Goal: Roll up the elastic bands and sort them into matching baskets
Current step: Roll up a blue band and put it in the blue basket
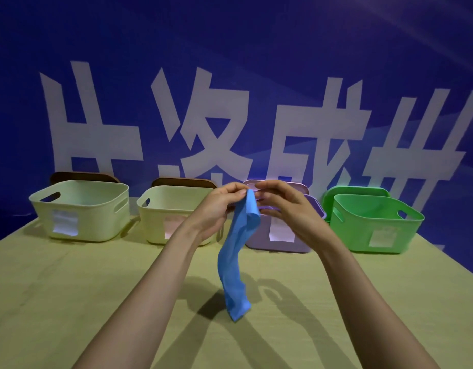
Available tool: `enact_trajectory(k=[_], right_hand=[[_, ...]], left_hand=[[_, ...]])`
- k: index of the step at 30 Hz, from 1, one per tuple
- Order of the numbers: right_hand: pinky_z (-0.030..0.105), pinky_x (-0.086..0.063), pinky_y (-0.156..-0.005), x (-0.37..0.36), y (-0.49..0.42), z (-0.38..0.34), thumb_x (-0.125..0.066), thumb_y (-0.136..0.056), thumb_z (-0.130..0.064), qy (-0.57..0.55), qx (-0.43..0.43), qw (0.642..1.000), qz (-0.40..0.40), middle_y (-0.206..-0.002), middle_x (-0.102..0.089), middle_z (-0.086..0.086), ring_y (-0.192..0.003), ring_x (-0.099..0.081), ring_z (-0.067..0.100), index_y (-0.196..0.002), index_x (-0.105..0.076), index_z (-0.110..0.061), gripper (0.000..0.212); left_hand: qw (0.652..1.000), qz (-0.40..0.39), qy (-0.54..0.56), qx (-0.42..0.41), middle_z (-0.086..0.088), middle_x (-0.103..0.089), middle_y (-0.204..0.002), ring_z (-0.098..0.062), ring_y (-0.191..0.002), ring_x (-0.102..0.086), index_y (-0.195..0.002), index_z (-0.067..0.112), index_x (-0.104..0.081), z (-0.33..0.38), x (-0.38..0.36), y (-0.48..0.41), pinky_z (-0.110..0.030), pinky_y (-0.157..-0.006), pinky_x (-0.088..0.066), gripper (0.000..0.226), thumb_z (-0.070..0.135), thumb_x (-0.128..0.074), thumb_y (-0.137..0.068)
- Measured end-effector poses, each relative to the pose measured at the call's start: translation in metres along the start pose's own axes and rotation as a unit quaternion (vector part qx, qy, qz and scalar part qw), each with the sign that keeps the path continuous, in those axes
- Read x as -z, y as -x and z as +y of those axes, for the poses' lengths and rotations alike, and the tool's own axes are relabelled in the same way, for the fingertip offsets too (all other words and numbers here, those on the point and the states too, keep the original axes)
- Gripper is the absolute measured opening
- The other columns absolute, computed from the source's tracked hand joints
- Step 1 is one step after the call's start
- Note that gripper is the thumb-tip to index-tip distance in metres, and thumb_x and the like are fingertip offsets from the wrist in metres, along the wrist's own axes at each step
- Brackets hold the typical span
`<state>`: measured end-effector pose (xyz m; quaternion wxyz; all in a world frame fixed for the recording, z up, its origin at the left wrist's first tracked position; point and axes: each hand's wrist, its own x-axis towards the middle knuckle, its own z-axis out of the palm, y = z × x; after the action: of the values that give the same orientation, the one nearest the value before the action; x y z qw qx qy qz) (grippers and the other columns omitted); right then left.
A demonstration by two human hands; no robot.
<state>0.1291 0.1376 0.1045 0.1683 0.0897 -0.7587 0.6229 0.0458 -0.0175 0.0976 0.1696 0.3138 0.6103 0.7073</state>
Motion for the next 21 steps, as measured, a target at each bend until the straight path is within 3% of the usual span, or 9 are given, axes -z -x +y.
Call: enact_trajectory(k=[3,5,9,13,18,21], right_hand=[[0.032,-0.056,-0.087,-0.005,-0.001,-0.001,-0.060,-0.092,-0.017,0.074,0.016,0.997,-0.002,-0.111,-0.064,0.006,-0.105,-0.062,0.018,-0.117,-0.060,-0.015,0.025],[0.034,-0.056,-0.088,-0.006,0.000,-0.001,-0.064,-0.089,-0.018,0.068,0.020,0.997,0.011,-0.108,-0.065,0.006,-0.103,-0.063,0.020,-0.115,-0.062,-0.017,0.026],[0.035,-0.056,-0.087,-0.005,0.002,-0.003,-0.067,-0.085,-0.013,0.054,0.034,0.998,-0.025,-0.107,-0.067,0.010,-0.101,-0.065,0.023,-0.115,-0.063,-0.014,0.030],[0.038,-0.056,-0.086,-0.005,0.001,-0.004,-0.073,-0.081,-0.016,0.080,0.047,0.996,-0.001,-0.099,-0.066,0.010,-0.096,-0.063,0.030,-0.100,-0.065,-0.017,0.021],[0.032,-0.054,-0.079,-0.008,-0.001,-0.008,-0.074,-0.080,-0.019,0.098,0.074,0.992,0.031,-0.087,-0.065,-0.001,-0.084,-0.061,0.016,-0.090,-0.064,-0.018,0.014],[0.031,-0.054,-0.077,-0.011,-0.003,-0.011,-0.072,-0.081,-0.018,0.093,0.085,0.990,0.064,-0.087,-0.065,0.003,-0.083,-0.061,0.018,-0.086,-0.065,-0.019,0.009]], left_hand=[[1.000,0.004,0.018,0.003,-0.005,-0.066,-0.095,-0.014,-0.089,-0.061,-0.101,0.013,-0.065,0.001,-0.002,0.003,-0.024,-0.080,-0.049,0.017,0.014,-0.049,-0.097],[0.999,0.015,0.036,0.004,-0.005,-0.066,-0.095,-0.013,-0.086,-0.063,-0.106,0.011,-0.061,0.002,-0.003,0.005,-0.023,-0.075,-0.051,0.014,0.013,-0.053,-0.095],[0.995,0.048,0.080,0.025,-0.013,-0.063,-0.104,-0.020,-0.088,-0.064,-0.118,0.007,-0.052,0.003,-0.002,0.007,-0.026,-0.070,-0.053,0.031,0.013,-0.062,-0.089],[0.995,0.036,0.086,0.046,-0.016,-0.063,-0.107,-0.020,-0.085,-0.063,-0.121,0.005,-0.051,0.002,-0.005,0.008,-0.025,-0.067,-0.053,0.037,0.014,-0.064,-0.088],[0.996,0.044,0.072,0.033,-0.013,-0.063,-0.093,-0.015,-0.071,-0.059,-0.105,0.007,-0.055,0.004,-0.013,0.010,-0.021,-0.059,-0.047,0.018,-0.003,-0.050,-0.092],[0.997,0.041,0.070,0.013,-0.013,-0.064,-0.095,-0.019,-0.078,-0.059,-0.101,0.011,-0.062,0.004,-0.015,0.011,-0.026,-0.068,-0.049,0.024,-0.003,-0.042,-0.095]])
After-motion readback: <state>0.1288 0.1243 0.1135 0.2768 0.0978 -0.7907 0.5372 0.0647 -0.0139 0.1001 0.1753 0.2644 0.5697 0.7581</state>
